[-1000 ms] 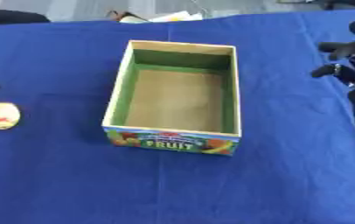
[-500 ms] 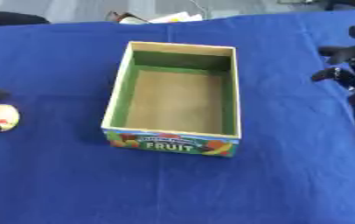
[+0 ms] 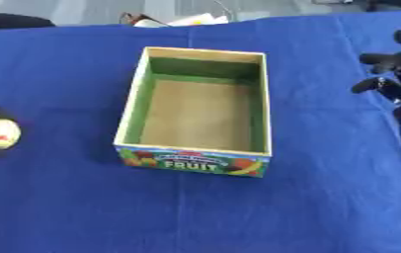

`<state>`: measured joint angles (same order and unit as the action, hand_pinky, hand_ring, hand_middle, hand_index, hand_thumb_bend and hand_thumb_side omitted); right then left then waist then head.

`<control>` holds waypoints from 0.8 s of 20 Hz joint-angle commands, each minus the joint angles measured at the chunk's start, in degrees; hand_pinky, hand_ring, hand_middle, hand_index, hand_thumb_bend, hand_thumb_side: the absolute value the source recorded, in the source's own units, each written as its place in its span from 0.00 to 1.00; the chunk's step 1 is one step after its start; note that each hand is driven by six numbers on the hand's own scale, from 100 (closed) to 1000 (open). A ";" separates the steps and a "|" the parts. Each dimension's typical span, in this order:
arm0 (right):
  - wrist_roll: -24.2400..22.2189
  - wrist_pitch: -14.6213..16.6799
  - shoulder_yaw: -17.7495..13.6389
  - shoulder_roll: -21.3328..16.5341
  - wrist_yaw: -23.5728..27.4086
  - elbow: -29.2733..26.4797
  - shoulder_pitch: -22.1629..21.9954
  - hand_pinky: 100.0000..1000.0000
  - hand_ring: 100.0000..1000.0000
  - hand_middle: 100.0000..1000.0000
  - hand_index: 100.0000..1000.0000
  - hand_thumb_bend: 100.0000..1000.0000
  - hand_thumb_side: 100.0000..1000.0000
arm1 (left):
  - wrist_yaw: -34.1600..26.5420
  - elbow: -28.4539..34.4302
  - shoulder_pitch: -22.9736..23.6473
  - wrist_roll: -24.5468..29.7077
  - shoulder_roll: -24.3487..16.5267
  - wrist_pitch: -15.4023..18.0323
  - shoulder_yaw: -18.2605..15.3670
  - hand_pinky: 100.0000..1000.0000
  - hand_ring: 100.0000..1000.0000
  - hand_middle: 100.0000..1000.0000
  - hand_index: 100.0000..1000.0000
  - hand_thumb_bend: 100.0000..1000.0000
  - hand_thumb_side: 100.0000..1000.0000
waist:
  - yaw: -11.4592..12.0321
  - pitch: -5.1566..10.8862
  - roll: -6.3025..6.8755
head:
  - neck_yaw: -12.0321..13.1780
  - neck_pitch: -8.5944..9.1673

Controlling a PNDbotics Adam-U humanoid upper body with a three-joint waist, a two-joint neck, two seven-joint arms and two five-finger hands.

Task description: Pick up objects on the table and place them in the box.

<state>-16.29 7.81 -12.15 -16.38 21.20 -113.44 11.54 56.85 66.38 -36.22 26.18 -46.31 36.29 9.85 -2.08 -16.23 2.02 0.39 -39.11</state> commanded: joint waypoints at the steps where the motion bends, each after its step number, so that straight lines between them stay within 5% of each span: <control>1: -0.13 0.02 -0.02 -0.47 -0.46 -1.15 0.23 0.52 0.77 0.50 0.84 0.00 1.00 | 2.36 1.12 -0.64 -1.14 -2.30 0.38 -0.52 0.55 0.75 0.72 0.90 0.47 1.00 | 0.17 0.81 0.07 | 0.30 0.62; 5: -0.25 -0.09 0.03 -0.42 -0.55 -1.15 0.27 0.52 0.77 0.50 0.84 0.00 1.00 | 4.51 1.79 -0.53 -3.91 -2.37 -0.01 -0.64 0.52 0.71 0.64 0.87 0.39 0.95 | 0.31 0.77 0.07 | 0.36 0.69; 7: -0.27 -0.10 0.04 -0.40 -0.55 -1.15 0.30 0.52 0.77 0.50 0.84 0.00 1.00 | 5.03 1.79 -0.49 -5.12 -2.27 -0.06 -0.50 0.50 0.69 0.61 0.86 0.34 0.81 | 0.32 0.75 0.04 | 0.41 0.75; 9: -0.27 -0.07 0.04 -0.40 -0.52 -1.15 0.31 0.52 0.77 0.50 0.84 0.00 1.00 | 5.14 1.55 -0.45 -6.06 -2.15 0.06 -0.37 0.47 0.66 0.58 0.84 0.23 0.49 | 0.31 0.74 0.00 | 0.43 0.82; 12: -0.30 -0.07 0.06 -0.38 -0.46 -1.15 0.33 0.52 0.77 0.50 0.84 0.00 1.00 | 4.70 0.99 -0.51 -7.07 -2.00 0.05 -0.31 0.44 0.62 0.54 0.81 0.12 0.24 | 0.31 0.74 -0.02 | 0.40 0.89; 16: -0.34 -0.15 0.06 -0.34 -0.48 -1.15 0.32 0.52 0.77 0.50 0.84 0.00 1.00 | 3.72 0.73 -0.51 -8.73 -1.97 -0.48 -0.32 0.38 0.57 0.50 0.76 0.00 0.19 | 0.34 0.71 -0.04 | 0.37 0.94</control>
<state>-16.49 7.62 -11.94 -16.32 20.97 -113.44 11.54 60.92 66.97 -36.17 18.11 -46.33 35.99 9.99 -1.83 -16.38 1.99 0.72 -38.69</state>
